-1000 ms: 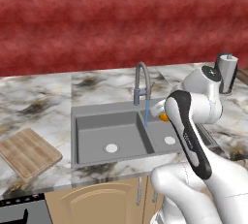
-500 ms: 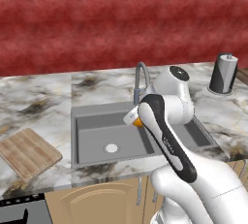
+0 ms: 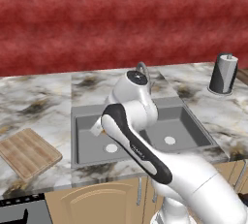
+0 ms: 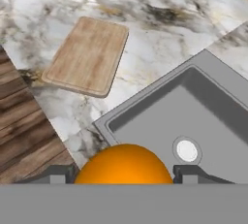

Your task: Pick the orange from the sink and place it on the cutting board to airdry. Then turn off the sink faucet.

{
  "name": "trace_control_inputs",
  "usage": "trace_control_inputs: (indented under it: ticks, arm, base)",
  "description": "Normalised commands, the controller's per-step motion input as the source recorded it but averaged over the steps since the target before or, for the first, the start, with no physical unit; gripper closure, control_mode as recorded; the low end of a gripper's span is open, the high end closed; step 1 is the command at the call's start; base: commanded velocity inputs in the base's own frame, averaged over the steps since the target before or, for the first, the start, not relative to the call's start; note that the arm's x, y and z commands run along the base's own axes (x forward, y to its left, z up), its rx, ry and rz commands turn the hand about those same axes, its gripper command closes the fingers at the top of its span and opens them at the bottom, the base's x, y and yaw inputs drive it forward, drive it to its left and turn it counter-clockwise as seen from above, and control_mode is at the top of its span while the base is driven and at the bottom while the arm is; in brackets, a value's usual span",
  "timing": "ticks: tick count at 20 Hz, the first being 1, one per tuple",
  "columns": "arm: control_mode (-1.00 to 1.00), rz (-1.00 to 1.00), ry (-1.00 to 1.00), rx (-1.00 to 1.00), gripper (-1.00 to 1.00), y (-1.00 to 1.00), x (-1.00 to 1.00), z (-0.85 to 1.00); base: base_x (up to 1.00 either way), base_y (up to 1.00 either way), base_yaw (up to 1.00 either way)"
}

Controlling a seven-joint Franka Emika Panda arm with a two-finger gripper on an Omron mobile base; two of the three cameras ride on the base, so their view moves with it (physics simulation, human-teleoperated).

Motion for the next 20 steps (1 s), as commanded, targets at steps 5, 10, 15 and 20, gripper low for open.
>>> trace_control_inputs:
  ticks: [5,10,15,20]
  arm:
    - [-1.0,0.13,-0.01,-0.11,1.0,0.97,0.0,0.0]
    - [-1.0,0.11,-0.04,-0.07,1.0,0.79,0.0,0.0]
    - [-1.0,0.14,-0.11,0.0,1.0,0.56,0.0,0.0]
    - [-1.0,0.09,-0.08,0.0,1.0,0.36,0.0,0.0]
  base:
    - [0.0,0.0,0.0]
    - [0.0,0.0,0.0]
    - [0.0,0.0,0.0]
    - [0.0,0.0,0.0]
